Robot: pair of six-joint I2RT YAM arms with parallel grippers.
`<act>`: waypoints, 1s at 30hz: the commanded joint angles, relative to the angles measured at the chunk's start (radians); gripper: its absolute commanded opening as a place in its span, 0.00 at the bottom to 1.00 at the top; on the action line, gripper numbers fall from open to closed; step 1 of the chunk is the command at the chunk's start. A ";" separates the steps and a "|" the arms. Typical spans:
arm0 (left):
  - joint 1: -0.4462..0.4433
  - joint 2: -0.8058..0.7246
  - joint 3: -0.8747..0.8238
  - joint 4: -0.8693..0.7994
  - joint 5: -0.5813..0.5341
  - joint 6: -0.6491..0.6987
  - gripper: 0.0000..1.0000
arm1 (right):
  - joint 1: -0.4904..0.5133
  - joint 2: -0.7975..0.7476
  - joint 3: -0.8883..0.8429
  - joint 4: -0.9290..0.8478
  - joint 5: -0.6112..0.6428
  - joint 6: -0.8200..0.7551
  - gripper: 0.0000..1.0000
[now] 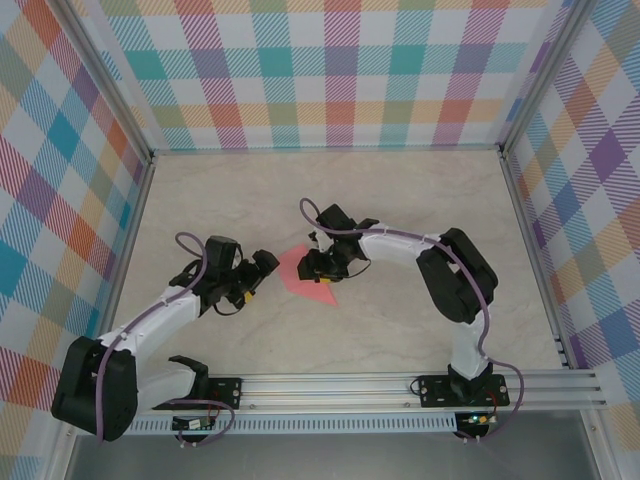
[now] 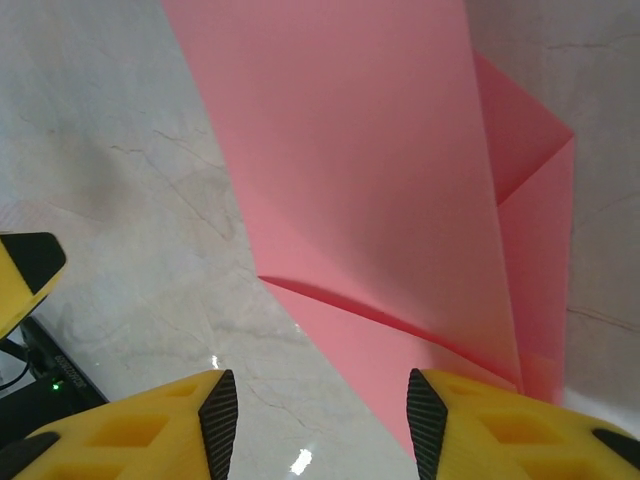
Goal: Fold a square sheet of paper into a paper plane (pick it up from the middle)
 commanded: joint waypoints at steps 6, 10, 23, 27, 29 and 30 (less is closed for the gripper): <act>-0.063 0.098 0.004 0.119 0.063 -0.059 1.00 | -0.025 0.045 -0.008 0.043 -0.024 0.029 0.48; -0.083 0.139 0.004 0.169 0.073 -0.095 0.97 | -0.051 0.047 -0.046 0.083 -0.068 0.043 0.48; -0.149 0.287 0.023 0.315 0.088 -0.181 0.65 | -0.127 0.047 -0.147 0.199 -0.210 0.105 0.46; -0.152 0.296 0.022 0.315 0.065 -0.198 0.59 | -0.143 0.047 -0.162 0.231 -0.242 0.120 0.46; -0.152 0.303 0.024 0.326 0.067 -0.200 0.56 | -0.146 0.047 -0.163 0.230 -0.244 0.117 0.46; -0.152 0.307 0.027 0.333 0.069 -0.202 0.56 | -0.148 0.047 -0.163 0.232 -0.247 0.117 0.46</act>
